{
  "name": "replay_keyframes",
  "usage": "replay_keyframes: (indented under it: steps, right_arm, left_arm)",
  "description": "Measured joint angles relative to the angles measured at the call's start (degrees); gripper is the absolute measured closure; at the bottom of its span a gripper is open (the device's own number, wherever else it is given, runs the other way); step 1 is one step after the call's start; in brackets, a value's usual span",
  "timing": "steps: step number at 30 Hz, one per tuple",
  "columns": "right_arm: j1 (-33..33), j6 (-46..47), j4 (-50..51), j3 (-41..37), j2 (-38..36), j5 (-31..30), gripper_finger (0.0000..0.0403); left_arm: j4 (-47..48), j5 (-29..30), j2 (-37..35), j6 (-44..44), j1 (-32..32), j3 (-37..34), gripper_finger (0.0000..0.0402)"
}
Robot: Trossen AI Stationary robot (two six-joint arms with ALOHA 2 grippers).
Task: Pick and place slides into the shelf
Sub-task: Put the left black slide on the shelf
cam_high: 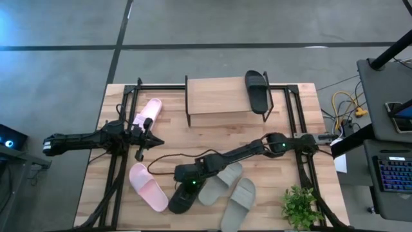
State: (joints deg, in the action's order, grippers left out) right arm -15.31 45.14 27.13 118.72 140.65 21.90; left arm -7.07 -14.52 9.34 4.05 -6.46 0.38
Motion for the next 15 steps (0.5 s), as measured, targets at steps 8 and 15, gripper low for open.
replay_keyframes:
  steps: [8,15]
  right_arm:
    - [0.37,0.16,3.59,0.04,-7.3,-11.4,0.0389]
    - [0.27,1.77,11.88,0.08,-16.38,-26.68,0.039]
  left_arm:
    - [0.0,0.0,-0.02,0.0,0.0,0.0,0.0402]
    - [-0.02,-0.02,0.0,0.0,-0.02,0.0,0.0402]
